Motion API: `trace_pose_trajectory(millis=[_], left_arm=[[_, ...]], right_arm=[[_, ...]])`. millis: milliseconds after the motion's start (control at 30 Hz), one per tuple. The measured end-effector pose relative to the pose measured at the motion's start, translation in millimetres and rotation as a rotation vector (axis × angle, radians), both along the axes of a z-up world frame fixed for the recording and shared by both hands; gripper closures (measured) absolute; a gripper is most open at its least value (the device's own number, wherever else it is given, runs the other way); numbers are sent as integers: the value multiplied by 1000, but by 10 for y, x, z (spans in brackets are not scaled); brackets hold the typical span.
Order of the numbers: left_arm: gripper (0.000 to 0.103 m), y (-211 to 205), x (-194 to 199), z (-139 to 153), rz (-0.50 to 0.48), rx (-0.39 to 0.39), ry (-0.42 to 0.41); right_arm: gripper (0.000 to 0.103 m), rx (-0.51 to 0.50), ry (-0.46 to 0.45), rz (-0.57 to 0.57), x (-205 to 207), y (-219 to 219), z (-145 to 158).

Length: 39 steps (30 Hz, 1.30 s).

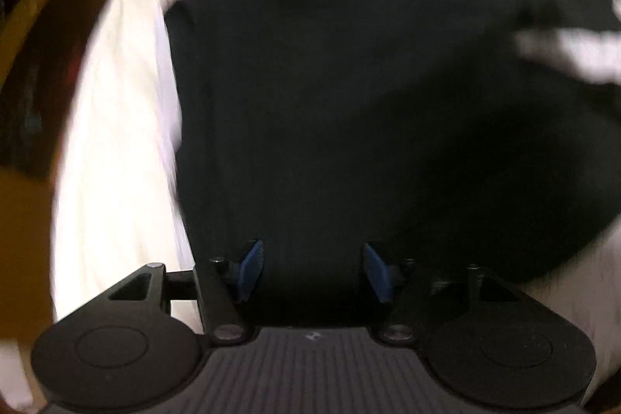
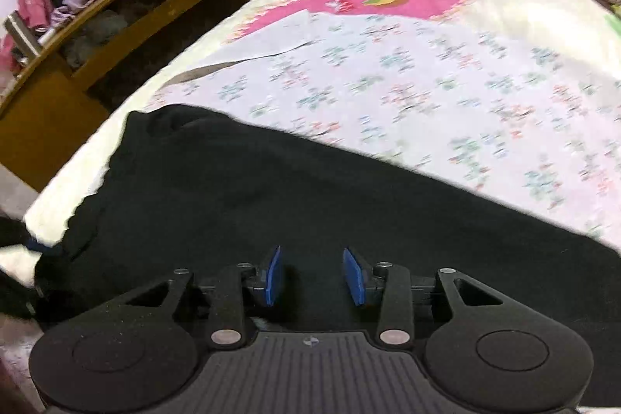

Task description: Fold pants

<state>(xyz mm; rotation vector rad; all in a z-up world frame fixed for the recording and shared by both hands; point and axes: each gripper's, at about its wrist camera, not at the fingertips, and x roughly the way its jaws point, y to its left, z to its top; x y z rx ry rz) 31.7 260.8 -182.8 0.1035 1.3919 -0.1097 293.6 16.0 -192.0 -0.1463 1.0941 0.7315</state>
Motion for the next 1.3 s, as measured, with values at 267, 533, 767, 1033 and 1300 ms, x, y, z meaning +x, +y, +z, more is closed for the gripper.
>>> trace_pose_trajectory(millis=[267, 533, 767, 1033, 1300], left_arm=[[38, 25, -548, -79, 31, 18, 106], [38, 548, -23, 450, 33, 56, -88], [38, 375, 1369, 418, -256, 102, -387], [38, 622, 2211, -52, -533, 197, -228], [38, 605, 2202, -57, -535, 152, -196]], right_arm=[[78, 110, 188, 330, -913, 586, -109], [81, 62, 157, 309, -771, 540, -63], [77, -27, -60, 258, -289, 425, 218], [69, -248, -215, 396, 496, 497, -94], [56, -299, -56, 442, 895, 315, -444]])
